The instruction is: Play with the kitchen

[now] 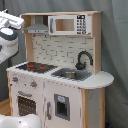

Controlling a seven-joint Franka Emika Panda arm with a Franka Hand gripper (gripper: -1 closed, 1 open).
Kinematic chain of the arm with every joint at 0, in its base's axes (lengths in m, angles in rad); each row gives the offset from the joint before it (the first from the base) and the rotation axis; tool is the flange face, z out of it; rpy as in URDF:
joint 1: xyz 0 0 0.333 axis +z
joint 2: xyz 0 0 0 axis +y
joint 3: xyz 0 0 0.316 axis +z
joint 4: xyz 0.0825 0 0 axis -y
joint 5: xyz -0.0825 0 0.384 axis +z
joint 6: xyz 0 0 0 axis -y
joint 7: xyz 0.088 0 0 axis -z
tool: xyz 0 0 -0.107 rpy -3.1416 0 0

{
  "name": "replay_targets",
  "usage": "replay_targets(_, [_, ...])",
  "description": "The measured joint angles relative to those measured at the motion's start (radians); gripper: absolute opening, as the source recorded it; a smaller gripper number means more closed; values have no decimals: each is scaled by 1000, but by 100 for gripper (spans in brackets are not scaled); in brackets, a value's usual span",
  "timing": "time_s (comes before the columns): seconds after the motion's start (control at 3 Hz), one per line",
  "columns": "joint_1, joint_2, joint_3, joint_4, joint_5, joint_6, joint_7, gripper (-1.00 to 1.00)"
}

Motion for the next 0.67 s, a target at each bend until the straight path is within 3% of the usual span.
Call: replay_targets(0.67, [-97,-144,-15,14,59,-31,184,100])
